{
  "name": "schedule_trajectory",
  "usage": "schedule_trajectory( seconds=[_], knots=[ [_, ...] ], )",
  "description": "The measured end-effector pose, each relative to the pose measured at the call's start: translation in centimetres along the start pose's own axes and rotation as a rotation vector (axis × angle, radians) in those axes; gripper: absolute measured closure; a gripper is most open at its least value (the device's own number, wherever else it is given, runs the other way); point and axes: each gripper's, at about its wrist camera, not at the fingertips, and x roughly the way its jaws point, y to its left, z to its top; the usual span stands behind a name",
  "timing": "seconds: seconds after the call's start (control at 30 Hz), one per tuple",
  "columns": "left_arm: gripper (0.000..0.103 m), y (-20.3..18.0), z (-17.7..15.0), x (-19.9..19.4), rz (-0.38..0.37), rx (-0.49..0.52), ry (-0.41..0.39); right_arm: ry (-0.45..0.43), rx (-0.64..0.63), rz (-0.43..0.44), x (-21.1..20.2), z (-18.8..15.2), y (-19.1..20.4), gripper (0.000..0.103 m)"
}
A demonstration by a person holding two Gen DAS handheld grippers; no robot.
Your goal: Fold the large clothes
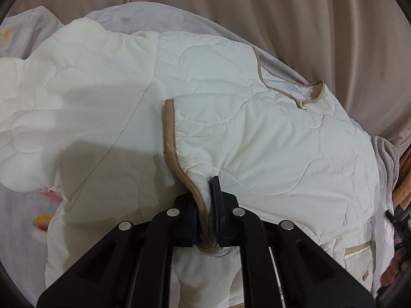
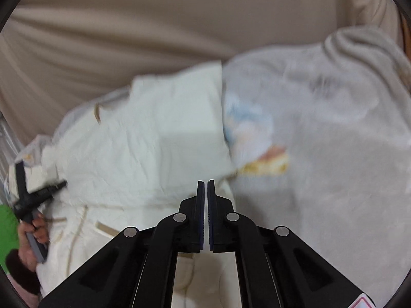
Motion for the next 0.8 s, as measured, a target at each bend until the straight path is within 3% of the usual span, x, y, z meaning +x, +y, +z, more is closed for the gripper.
schedule_trajectory(
  seconds=[0.13, 0.23, 0.33, 0.37, 0.43, 0.53, 0.57, 0.67, 0.8],
  knots=[
    [0.092, -0.5, -0.4, -0.4, 0.032, 0.025, -0.028, -0.050, -0.038, 0.027, 0.1, 2.8, 2.0, 0.100],
    [0.091, -0.6, -0.8, -0.4, 0.035, 0.027, -0.036, 0.004, -0.085, 0.007, 4.0, 3.0, 3.2, 0.100],
    [0.090, -0.4, -1.1, 0.0, 0.016, 0.012, -0.038, 0.087, -0.147, -0.093, 8.7, 1.0, 2.9, 0.103],
    [0.089, -0.3, -1.2, 0.0, 0.007, 0.007, -0.037, 0.105, -0.147, -0.087, 9.7, 0.3, 2.4, 0.103],
    [0.089, -0.3, -1.1, 0.2, -0.002, 0.000, -0.035, 0.106, -0.085, -0.043, 9.6, 0.2, 1.0, 0.103],
    [0.087, -0.2, -0.8, -0.3, -0.016, -0.014, -0.053, 0.094, -0.050, -0.055, 8.1, 0.8, 0.2, 0.103],
    [0.083, -0.1, -0.7, -1.1, -0.018, -0.023, -0.075, 0.084, -0.051, -0.060, 7.5, 1.0, 0.3, 0.103],
    [0.069, -0.2, 0.2, -4.2, -0.054, -0.039, -0.161, 0.015, -0.074, -0.081, 5.7, 3.3, 1.1, 0.089],
    [0.049, -1.2, 2.9, -7.0, -0.093, -0.068, -0.238, -0.045, -0.065, -0.064, 6.2, 6.6, 2.3, 0.087]
  ],
)
